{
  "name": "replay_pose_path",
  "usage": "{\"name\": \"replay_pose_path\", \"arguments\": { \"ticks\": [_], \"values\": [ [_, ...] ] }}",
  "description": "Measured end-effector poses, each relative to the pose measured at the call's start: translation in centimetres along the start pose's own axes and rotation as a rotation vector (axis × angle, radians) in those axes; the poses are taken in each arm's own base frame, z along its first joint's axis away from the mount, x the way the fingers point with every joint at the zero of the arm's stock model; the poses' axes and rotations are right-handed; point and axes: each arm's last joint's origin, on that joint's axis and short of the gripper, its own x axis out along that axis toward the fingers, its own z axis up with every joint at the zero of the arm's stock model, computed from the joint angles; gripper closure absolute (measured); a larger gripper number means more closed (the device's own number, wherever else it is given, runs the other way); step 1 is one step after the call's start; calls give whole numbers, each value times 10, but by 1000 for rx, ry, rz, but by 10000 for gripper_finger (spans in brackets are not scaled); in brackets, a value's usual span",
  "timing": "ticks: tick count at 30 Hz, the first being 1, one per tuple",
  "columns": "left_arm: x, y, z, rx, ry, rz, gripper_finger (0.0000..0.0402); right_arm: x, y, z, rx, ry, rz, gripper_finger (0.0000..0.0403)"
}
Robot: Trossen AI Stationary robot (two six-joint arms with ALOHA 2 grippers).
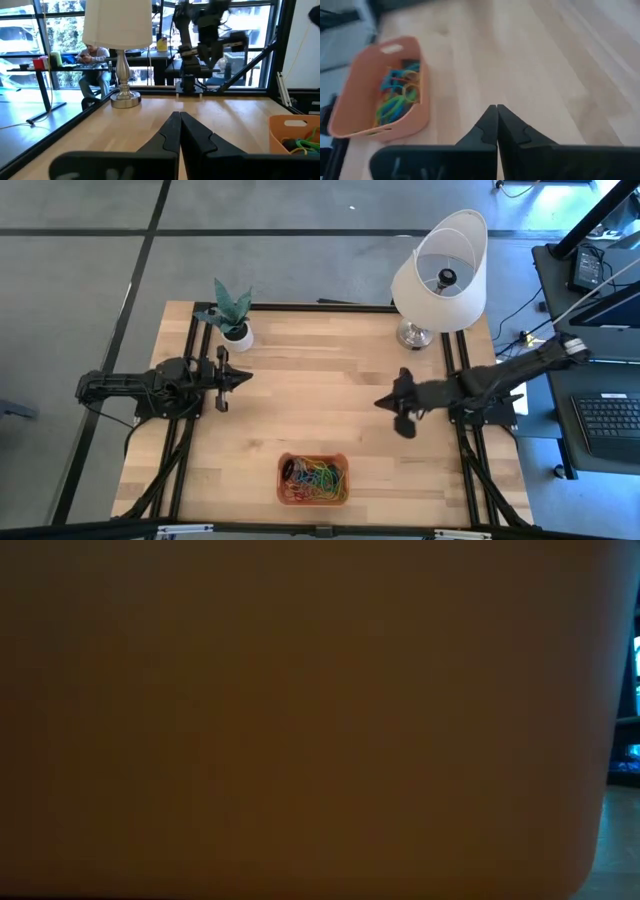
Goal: Pick and place rubber bands into bin
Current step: Return to Home Position
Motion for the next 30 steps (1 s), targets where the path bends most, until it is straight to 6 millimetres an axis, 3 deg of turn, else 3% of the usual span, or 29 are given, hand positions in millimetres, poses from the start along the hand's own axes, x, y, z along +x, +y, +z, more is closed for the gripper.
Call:
{"name": "replay_pose_path", "arguments": {
  "ticks": [6,12,23,30],
  "values": [
    [0,0,0,0,0,0,400,-13,-43,-36,-203,-167,124,403],
    [0,0,0,0,0,0,400,-21,-71,-69,-228,-223,174,403],
    [0,0,0,0,0,0,400,-26,-89,-98,-232,-550,230,403],
    [0,0,0,0,1,0,400,-36,-90,-97,-240,-626,299,403]
  ]
}}
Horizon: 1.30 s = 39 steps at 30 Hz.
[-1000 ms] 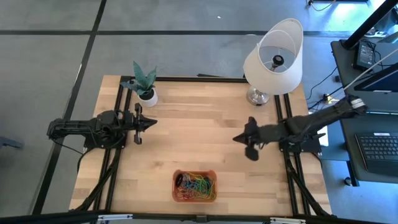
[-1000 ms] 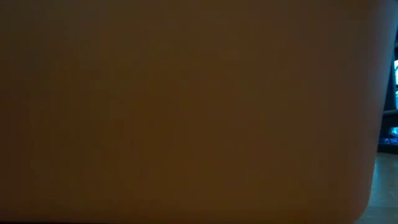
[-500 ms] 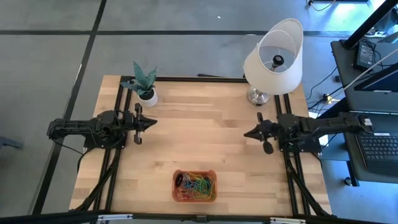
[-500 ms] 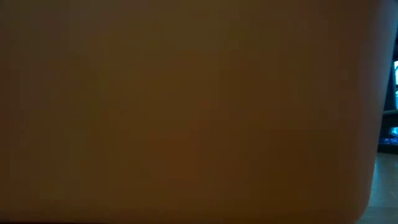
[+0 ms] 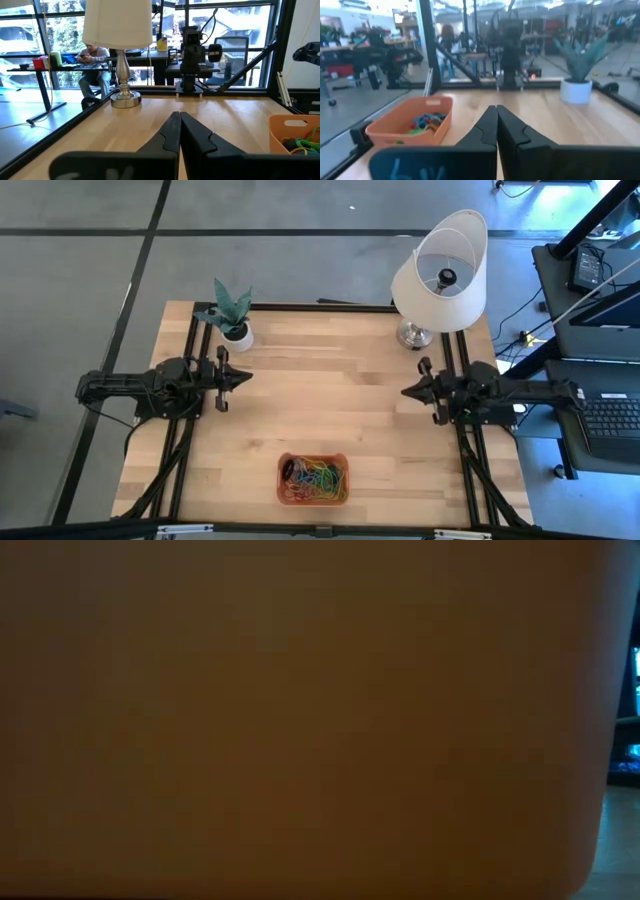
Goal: Pick and place rubber bands into bin
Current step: Return to Home Position
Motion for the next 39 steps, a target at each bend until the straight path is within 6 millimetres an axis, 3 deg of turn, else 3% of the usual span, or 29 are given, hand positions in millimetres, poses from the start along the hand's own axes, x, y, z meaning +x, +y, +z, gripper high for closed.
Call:
{"name": "replay_pose_path", "arguments": {
  "ticks": [8,16,23,39],
  "values": [
    [0,0,0,0,0,0,400,-8,-4,7,-1,-82,-67,403],
    [0,0,0,0,0,0,400,-7,-6,-3,59,28,-93,396],
    [0,0,0,0,0,0,400,-7,-6,-4,65,32,-97,377],
    [0,0,0,0,0,0,400,-7,-6,-4,64,32,-96,375]
  ]
}}
